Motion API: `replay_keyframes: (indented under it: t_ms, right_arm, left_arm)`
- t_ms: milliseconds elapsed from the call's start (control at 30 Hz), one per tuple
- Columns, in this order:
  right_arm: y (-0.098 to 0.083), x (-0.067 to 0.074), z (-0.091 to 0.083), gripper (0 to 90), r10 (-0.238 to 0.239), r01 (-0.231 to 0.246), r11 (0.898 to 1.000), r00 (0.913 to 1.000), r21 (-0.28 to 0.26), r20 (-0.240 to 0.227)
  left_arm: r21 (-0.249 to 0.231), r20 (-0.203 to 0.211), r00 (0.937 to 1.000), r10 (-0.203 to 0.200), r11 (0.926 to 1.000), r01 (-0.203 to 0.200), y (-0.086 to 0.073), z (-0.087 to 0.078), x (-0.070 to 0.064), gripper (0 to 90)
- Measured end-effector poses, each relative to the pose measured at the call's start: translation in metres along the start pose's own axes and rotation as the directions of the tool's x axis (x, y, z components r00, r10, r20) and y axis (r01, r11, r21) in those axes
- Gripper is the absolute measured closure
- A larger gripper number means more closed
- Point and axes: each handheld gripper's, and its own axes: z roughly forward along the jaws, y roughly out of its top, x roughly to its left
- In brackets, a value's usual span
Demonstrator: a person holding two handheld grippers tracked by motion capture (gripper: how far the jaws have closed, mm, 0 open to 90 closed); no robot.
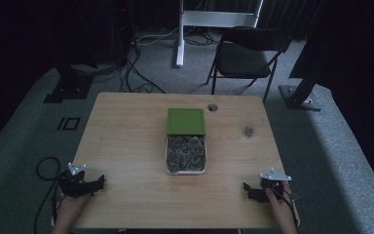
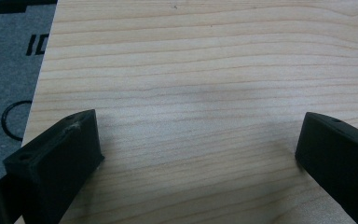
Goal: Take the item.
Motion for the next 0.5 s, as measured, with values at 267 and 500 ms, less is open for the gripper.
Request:
replay_keyframes:
  t_ms: [267, 500]
  right_arm:
    - [-0.0004, -0.0004, 0.0001, 12.4, 0.010, -0.010, 1.000, 0.9999, 0.003, 0.003]
    - [-0.0004, -0.0001, 0.0001, 12.4, 0.013, -0.013, 1.000, 0.9999, 0.004, 0.006]
  left_arm:
    - [0.000, 0.000, 1.0000, 0.000, 1.0000, 0.000, 0.0000, 0.0000, 0.0000, 0.5]
    - [0.000, 0.000, 1.0000, 0.000, 1.0000, 0.000, 0.0000, 0.0000, 0.0000, 0.5]
